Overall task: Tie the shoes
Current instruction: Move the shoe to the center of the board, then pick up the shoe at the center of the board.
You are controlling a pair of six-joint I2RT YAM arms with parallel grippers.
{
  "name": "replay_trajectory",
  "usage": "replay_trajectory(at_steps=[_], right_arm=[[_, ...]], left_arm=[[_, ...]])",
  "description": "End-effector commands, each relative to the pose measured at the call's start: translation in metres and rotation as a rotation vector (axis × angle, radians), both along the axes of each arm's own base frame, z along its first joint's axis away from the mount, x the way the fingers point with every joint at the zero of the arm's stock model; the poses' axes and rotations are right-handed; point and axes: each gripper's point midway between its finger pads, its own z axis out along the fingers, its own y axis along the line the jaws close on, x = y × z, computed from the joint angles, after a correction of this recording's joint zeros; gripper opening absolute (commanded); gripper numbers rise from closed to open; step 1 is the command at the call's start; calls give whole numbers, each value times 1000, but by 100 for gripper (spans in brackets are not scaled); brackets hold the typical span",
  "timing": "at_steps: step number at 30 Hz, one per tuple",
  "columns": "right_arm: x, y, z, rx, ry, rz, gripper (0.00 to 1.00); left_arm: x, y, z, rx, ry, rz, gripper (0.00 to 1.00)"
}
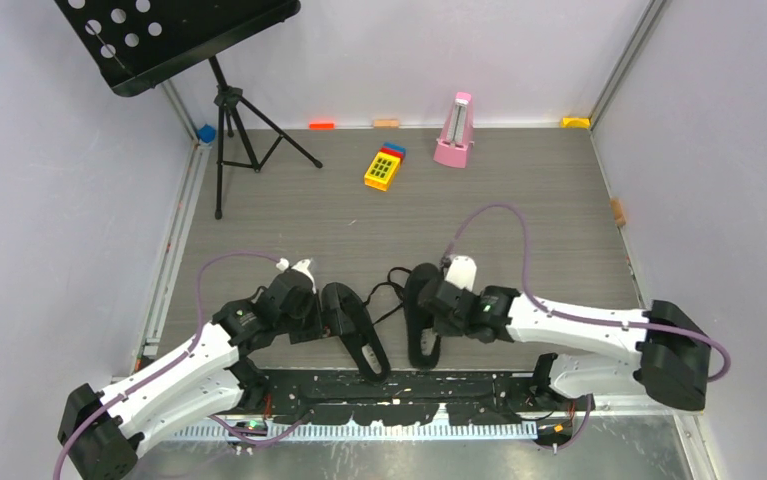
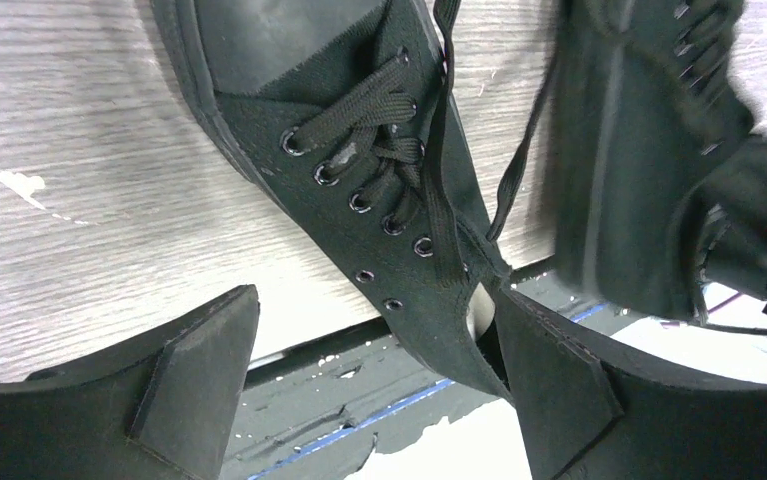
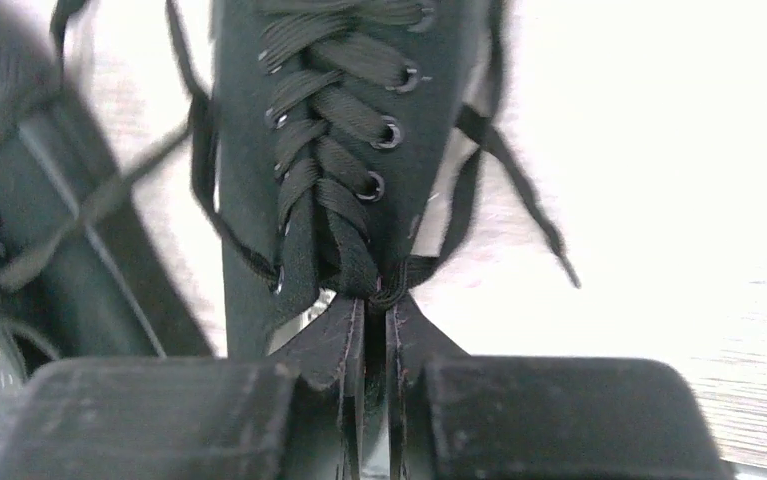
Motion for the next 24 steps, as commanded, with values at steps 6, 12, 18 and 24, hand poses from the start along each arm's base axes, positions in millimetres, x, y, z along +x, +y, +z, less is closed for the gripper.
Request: replay_trajectory(at_steps=[6,12,18,24], right_arm=[[114,-123,80,-104,-260,-301,0],[155,-213,65,-190,-170,-578,0],[188,-225,56,-67,-141,-640,4],[173,-189,60,11,-81,-466,72]], left_arm=[[-16,-12,4,-48,55,-42,89],[-26,-23,-8,-31,91,-67,84],[-31,-40,-26,23,109,-100,82],[-19,-55,-32,11,89,-100,55]])
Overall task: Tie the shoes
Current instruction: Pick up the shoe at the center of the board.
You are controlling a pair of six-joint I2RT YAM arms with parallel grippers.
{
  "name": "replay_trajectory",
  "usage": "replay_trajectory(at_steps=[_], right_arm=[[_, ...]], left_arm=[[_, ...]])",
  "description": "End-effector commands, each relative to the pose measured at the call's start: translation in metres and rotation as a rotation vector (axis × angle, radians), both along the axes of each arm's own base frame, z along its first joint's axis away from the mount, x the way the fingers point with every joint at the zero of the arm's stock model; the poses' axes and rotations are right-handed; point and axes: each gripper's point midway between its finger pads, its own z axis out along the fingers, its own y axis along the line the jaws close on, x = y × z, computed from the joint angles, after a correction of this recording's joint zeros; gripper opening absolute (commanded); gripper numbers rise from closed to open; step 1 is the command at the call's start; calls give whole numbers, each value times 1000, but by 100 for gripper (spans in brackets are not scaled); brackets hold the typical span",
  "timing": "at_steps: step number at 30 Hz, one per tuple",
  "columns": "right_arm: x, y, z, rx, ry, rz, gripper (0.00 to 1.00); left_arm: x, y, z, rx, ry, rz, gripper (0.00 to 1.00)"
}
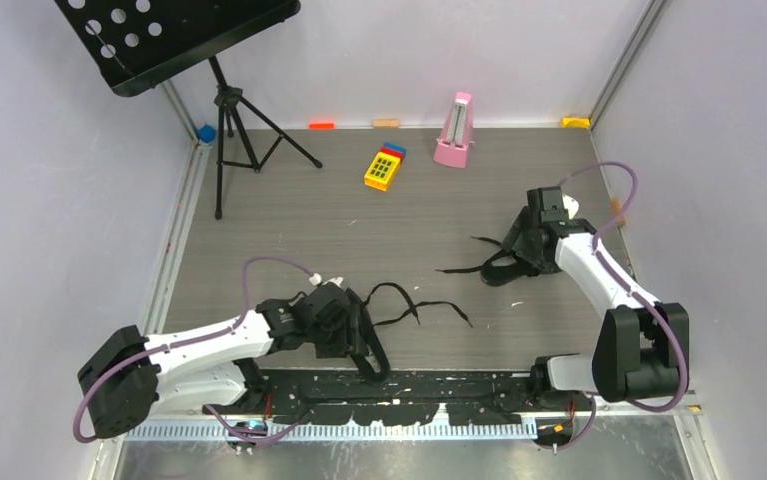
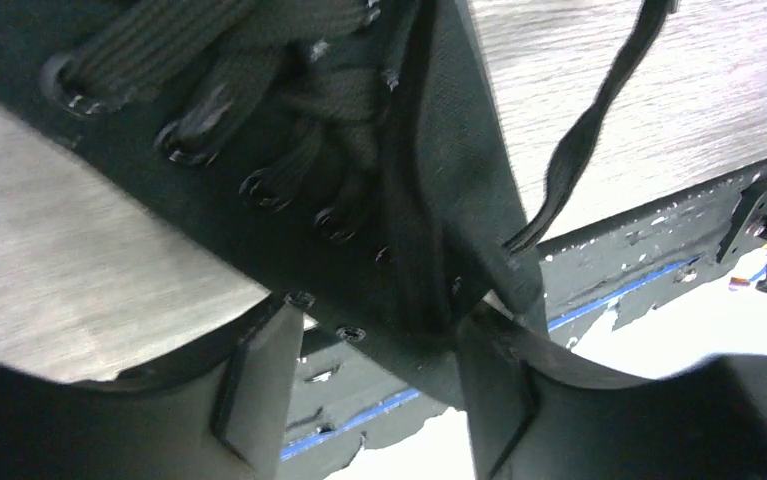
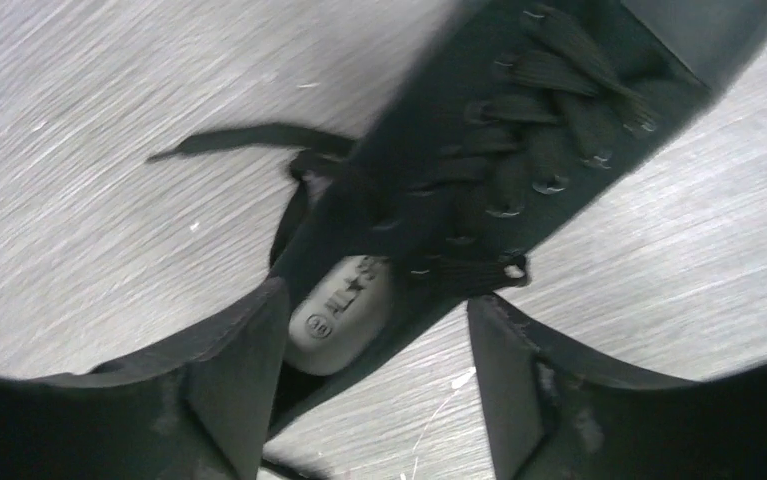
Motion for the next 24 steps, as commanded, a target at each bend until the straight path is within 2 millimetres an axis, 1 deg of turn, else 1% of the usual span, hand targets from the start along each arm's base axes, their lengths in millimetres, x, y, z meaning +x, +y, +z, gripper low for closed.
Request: replay_trajectory(at_steps=[1,2,3,4,7,9,11,12,13,17,19,21,24], right_arm=[[8,46,46,91,-151,199,76],[0,60,49,88,-158,258,78],[-10,74,53,83,-164,309,78],[-19,86,55,73,-170,351,78],[-44,127,54,131,-174,502,76],[-56,152,49,184,-168,620,76],[-60,164,43,175,-159,690,76],[-62,170,42,164,-158,730,76],[-65,180,41,186,-154,769,76],[-68,207,38,218,-188,862,76],[-69,222,37,233,-206,915,76],[-70,235,38,215,-223,968,76],[-64,246,43,191,-272,1007,78]], left_arm=[[22,-19,13,-60,-93,10,42],[27,-19,15,-57,-116,6,24],[33,-21,19,-65,-140,-7,10],[40,-22,22,-81,-160,-26,1],[75,-26,37,-161,-216,-81,0],[94,-22,43,-134,-257,-144,0],[108,-16,49,-59,-297,-202,0],[109,-10,47,-9,-292,-227,0],[111,-9,51,11,-294,-239,0],[114,-4,58,46,-308,-249,0],[116,2,63,70,-333,-243,0],[117,5,74,73,-360,-239,0],[115,-2,97,5,-405,-257,0]])
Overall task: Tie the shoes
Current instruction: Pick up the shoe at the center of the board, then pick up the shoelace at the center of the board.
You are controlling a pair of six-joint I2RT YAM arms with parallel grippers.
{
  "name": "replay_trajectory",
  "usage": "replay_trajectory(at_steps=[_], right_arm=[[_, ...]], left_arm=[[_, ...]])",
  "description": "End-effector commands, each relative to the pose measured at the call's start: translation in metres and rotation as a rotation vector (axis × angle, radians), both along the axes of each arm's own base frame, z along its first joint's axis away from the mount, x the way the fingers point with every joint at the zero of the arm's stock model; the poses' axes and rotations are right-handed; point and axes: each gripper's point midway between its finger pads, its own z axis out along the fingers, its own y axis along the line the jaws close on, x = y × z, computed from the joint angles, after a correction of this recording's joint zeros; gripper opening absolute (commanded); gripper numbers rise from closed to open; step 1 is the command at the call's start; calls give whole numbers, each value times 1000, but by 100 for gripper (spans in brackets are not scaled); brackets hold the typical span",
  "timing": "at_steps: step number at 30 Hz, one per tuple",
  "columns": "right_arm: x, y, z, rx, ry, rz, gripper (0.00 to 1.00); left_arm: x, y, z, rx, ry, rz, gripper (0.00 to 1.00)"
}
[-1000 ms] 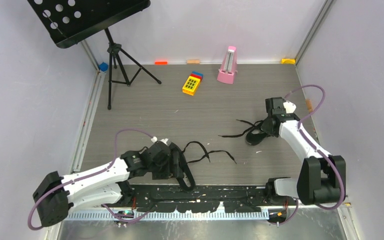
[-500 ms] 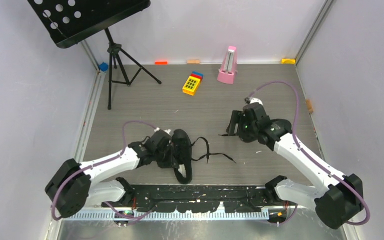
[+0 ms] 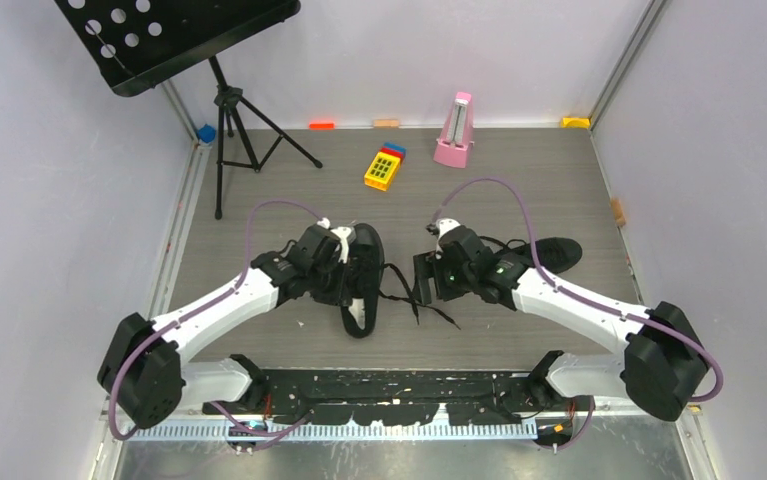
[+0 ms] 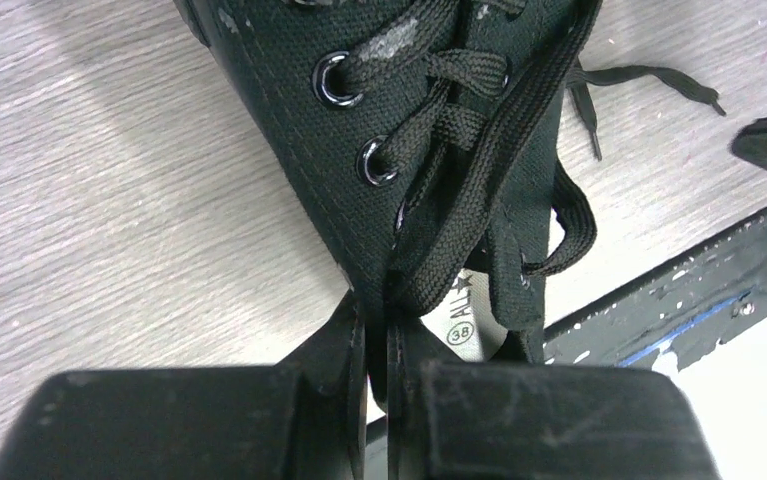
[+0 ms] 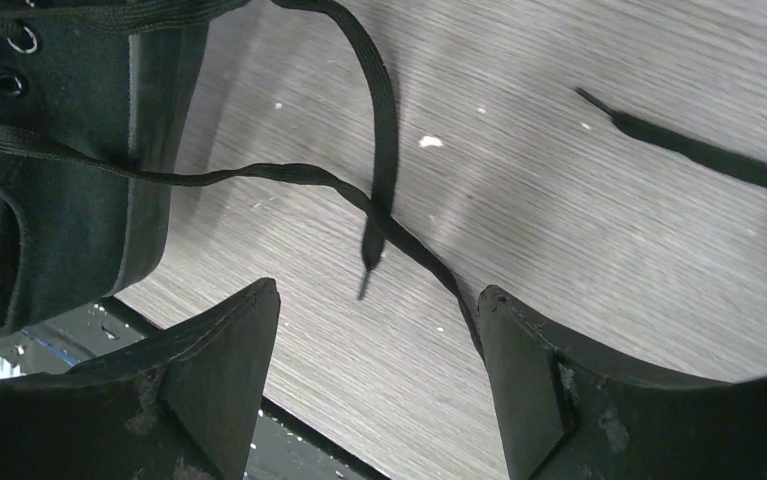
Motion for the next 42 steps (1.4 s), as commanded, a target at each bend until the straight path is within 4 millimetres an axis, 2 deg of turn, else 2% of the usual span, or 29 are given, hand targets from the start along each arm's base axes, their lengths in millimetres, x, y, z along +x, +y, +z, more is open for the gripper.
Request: replay_trajectory(at_steps=[1,4,8,11,16,18,25,30,32,35,39,41,42], right_arm=[[21,31,30,75,-161,89,78],[22,40,44,144,-242,144,81],[18,40,66,215,-338,179,89],[23,38,81,234,-390,149,90],[26,47,95,278,-420,172,89],[24,51,95,291,-423,199,90],[27,66,117,381,-526,273,94],[4,83,131,456,-528,454,99],[3,88,132,461,-516,489,100],[4,96,139,481,-525,522,100],[-4,110,163,565,-538,595,99],[-5,114,165,581,-517,610,95],[-5,116,163,582,-503,617,90]], left_arm=[[8,-13,57,-111,-140,-64,0],[8,-8,75,-116,-188,-66,0],[9,-2,109,-135,-281,-71,0],[9,1,131,-163,-345,-78,0],[8,2,159,-178,-397,-102,0],[7,4,167,-165,-401,-104,0],[-2,12,194,-136,-419,-158,0],[-6,14,217,-147,-436,-174,0],[-8,12,226,-160,-447,-189,0],[-11,10,240,-180,-461,-216,0],[-12,11,251,-178,-471,-225,0],[-10,11,254,-172,-469,-212,0],[-7,12,255,-164,-467,-198,0]])
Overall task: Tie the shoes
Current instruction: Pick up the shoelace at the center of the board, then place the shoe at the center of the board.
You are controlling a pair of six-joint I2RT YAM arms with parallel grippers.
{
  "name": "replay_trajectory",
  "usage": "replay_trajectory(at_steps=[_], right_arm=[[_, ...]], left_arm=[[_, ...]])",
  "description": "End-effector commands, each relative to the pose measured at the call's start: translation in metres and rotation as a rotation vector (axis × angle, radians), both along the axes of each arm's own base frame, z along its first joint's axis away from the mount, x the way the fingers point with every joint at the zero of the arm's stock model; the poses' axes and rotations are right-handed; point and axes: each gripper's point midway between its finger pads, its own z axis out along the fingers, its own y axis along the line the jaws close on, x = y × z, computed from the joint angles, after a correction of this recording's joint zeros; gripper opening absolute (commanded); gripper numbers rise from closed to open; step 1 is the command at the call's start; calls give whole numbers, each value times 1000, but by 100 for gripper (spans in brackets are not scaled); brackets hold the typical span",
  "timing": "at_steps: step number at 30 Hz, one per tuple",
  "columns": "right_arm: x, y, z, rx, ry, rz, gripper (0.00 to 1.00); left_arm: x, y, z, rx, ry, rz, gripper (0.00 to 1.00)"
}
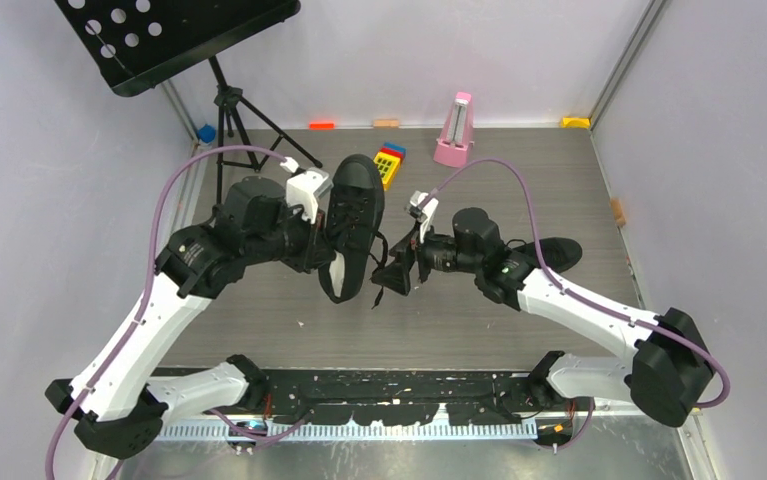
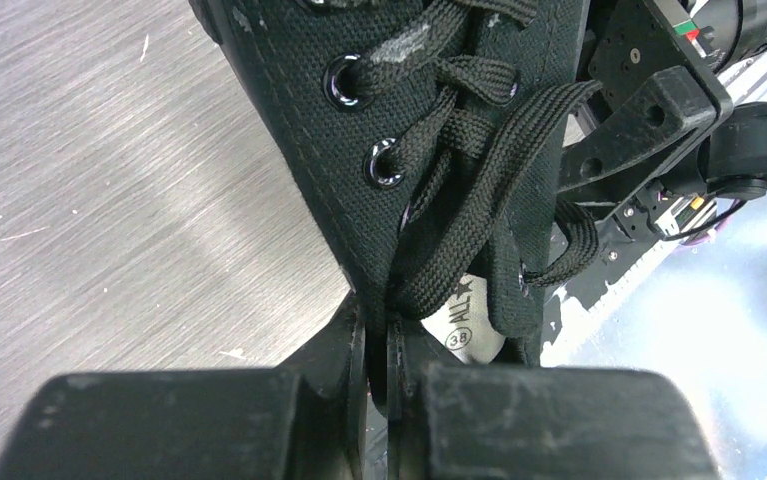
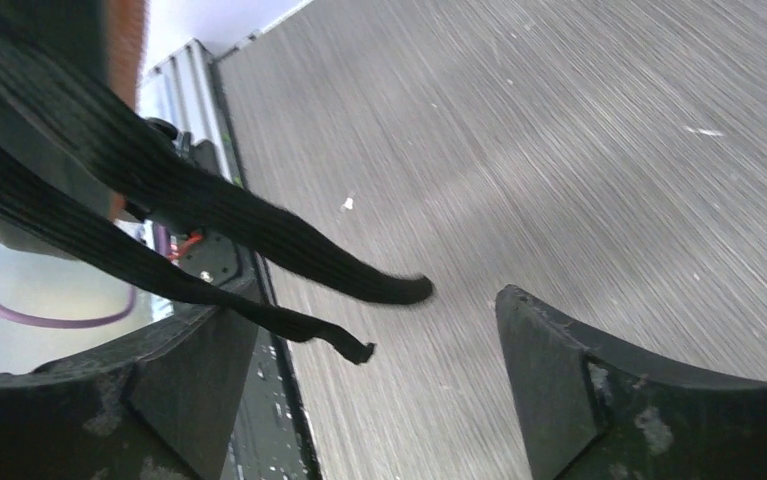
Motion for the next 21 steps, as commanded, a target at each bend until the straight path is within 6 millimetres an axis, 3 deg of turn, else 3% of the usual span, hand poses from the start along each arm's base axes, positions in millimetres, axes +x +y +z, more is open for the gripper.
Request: replay_trajectory(at_steps=[1,4,5,7,8,13,16,21], right_arm=[[-3,19,45,111,-64,104,84],[-5,22,44,123,-38,110,61],[-5,23,47,138,-34,108,47],[-2,23,54,160,-11,79,9],[-1,21,55,164,2,58,1],[10,-11,44,82,102,-178,0],[5,-38,22,-28,206,-295,0],[-3,-60,-10,-204,369,-394,0]], left_arm=[[8,-6,35,-58,-80,-6,0],[13,-7,35,-56,-70,18,0],[13,-9,35,-62,-64,21,0],[17,-10,32,-65,-52,42,0],[19,-10,28,-58,-40,57,0],[37,-5,-32,54,110,210,0],[47,-20,-74,52,183,236,0],[63,-46,-137,-2,283,280,0]])
